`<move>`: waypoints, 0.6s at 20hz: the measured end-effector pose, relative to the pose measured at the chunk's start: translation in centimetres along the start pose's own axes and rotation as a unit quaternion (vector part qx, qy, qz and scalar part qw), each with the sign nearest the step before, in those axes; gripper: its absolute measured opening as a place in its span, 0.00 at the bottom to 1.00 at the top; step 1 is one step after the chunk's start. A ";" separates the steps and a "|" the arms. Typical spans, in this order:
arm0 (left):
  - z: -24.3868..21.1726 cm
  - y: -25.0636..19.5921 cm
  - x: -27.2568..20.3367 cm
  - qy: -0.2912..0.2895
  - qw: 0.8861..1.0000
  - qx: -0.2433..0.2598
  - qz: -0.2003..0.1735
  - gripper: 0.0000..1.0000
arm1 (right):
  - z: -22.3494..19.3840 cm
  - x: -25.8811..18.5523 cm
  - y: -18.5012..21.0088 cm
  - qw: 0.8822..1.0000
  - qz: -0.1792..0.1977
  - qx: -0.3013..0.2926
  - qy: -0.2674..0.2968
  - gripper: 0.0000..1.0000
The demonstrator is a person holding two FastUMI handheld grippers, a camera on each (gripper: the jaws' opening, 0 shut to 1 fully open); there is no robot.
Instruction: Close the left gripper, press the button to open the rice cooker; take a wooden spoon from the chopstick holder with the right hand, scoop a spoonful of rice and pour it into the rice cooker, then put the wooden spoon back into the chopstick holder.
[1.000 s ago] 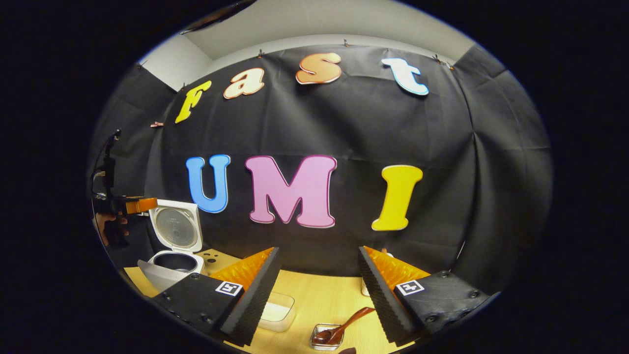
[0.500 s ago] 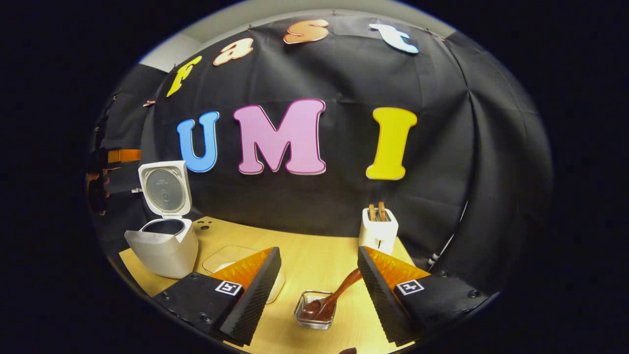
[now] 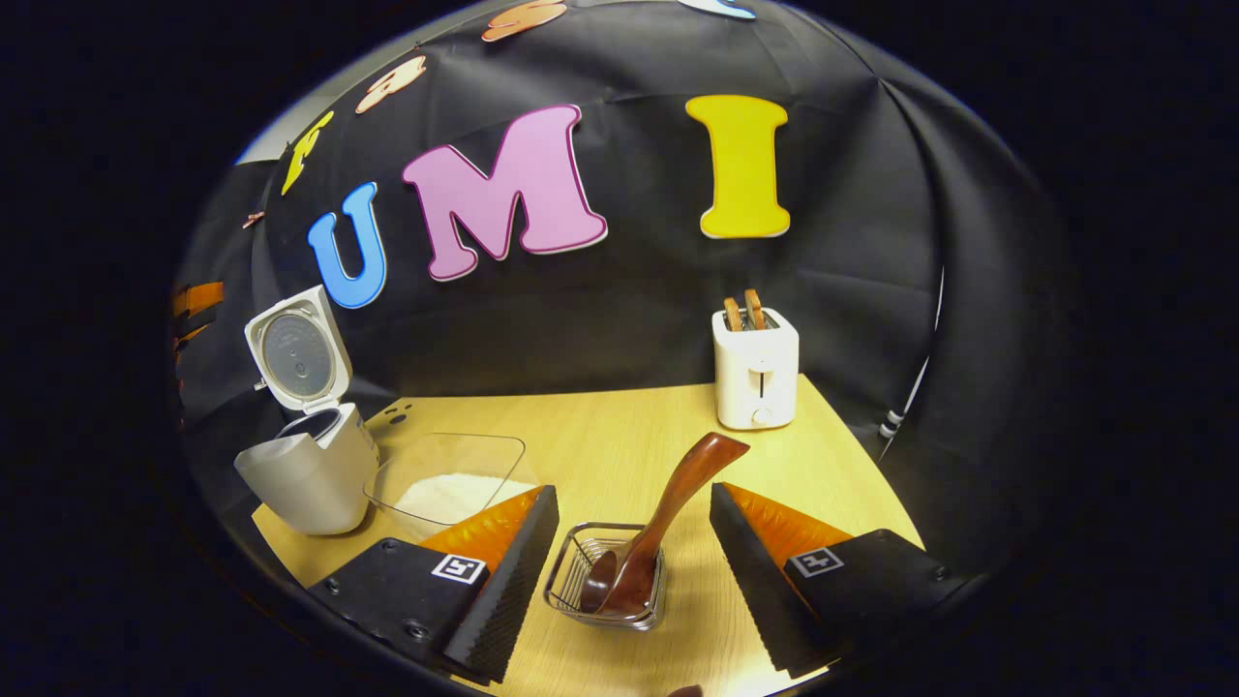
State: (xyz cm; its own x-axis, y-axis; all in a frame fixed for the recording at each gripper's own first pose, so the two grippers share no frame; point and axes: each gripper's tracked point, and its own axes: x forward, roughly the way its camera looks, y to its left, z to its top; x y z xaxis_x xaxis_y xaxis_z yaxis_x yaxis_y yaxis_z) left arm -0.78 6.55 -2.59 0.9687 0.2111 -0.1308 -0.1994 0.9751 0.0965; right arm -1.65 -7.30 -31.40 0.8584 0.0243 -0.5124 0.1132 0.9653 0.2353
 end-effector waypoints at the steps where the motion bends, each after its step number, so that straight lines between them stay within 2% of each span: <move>1: -0.1 -0.1 -0.1 0.002 1.000 0.002 0.001 0.95 | -0.5 0.8 -0.3 1.000 0.001 0.006 0.007 0.97; 11: -1.4 -0.1 -1.5 0.032 0.999 0.028 0.028 0.95 | -3.7 7.9 -1.0 0.995 0.004 0.081 0.053 0.90; 12: -1.6 0.1 -1.7 0.035 0.999 0.027 0.032 0.95 | -4.0 8.4 -0.9 0.994 0.002 0.091 0.059 0.85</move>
State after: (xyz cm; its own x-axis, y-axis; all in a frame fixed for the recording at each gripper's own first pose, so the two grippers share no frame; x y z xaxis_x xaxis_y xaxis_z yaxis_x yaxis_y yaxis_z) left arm -2.65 6.41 -3.91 0.9411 0.2791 -0.1908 -0.2506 0.9547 0.1602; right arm 3.43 -6.88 -39.23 0.7959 0.0690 -0.6015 0.2072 0.9024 0.3778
